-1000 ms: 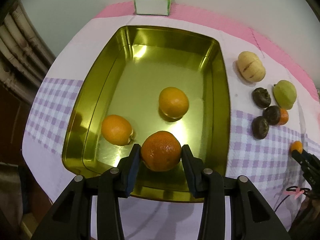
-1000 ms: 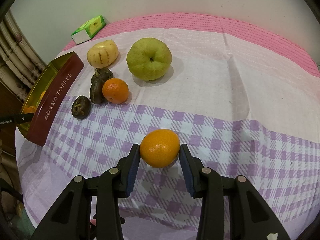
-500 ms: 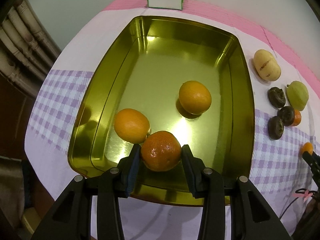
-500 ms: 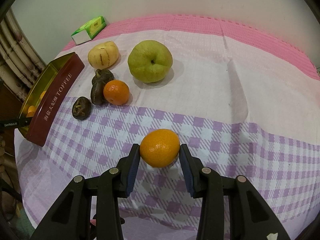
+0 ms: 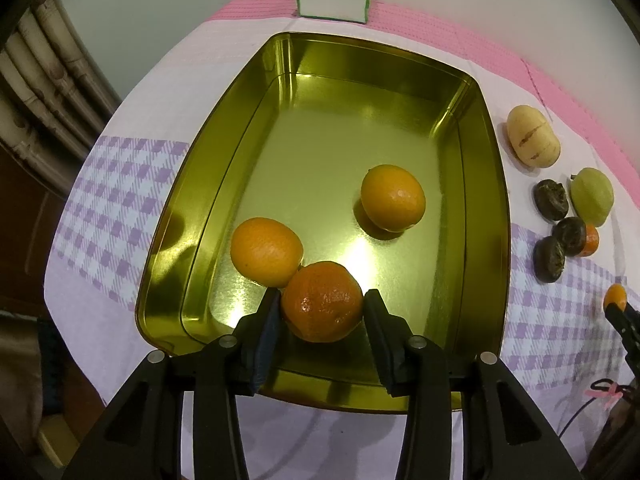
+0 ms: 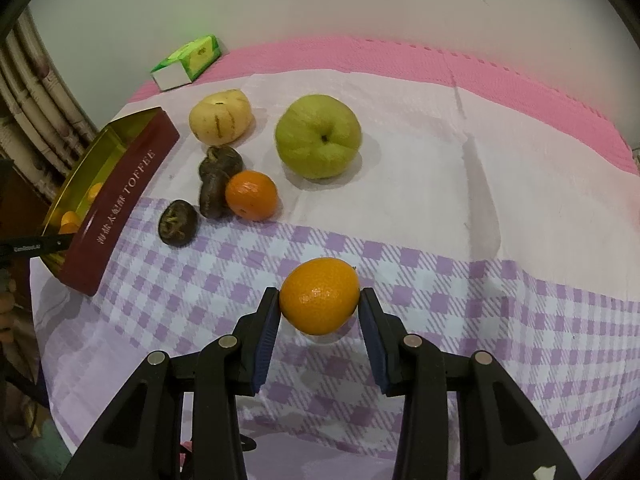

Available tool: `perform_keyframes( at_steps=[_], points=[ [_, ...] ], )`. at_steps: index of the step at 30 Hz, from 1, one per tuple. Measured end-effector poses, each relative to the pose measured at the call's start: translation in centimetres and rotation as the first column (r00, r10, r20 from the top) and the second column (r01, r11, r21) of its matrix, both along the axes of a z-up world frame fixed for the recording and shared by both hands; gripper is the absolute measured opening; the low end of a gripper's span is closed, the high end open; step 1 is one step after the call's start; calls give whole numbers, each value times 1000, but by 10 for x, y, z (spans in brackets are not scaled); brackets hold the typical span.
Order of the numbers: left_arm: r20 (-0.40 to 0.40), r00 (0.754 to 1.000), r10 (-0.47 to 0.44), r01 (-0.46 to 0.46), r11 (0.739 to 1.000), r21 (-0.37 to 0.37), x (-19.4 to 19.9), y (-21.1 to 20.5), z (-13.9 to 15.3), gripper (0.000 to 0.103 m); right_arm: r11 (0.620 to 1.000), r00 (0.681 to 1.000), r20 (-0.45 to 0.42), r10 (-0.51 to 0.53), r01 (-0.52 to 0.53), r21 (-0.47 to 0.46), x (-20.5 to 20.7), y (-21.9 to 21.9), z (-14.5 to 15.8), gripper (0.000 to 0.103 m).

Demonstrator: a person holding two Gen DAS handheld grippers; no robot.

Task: Organize fruits
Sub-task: 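Carry the held orange into the gold tin and open the left gripper, then lower the held orange into the gold tin and open the right gripper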

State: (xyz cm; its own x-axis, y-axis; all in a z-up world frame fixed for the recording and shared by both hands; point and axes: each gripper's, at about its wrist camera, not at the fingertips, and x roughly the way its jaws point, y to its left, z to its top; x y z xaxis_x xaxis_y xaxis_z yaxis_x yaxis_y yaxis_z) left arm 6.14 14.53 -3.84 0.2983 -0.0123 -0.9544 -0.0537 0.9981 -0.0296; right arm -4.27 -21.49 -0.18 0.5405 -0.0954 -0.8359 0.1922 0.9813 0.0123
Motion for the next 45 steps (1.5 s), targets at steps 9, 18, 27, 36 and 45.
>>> perform_keyframes(
  at_steps=[9, 18, 27, 36, 45],
  points=[
    [126, 992, 8, 0, 998, -64, -14, 8, 36, 59, 993, 993, 19, 118, -118, -19, 24, 50, 15, 38],
    [269, 953, 140, -138, 990, -26, -32, 51, 77, 65, 933, 931, 57, 360, -359, -19, 68, 143, 34, 38],
    [249, 922, 296, -300, 954, -25, -42, 96, 68, 66, 855, 855, -6, 519, -519, -23, 110, 221, 21, 38],
    [237, 927, 292, -294, 955, -27, -39, 96, 64, 67, 831, 830, -119, 545, -554, -53, 137, 248, -4, 38],
    [241, 929, 281, -284, 959, -24, -39, 93, 64, 69, 823, 822, -167, 544, -562, -84, 146, 257, -21, 38]
  ],
)
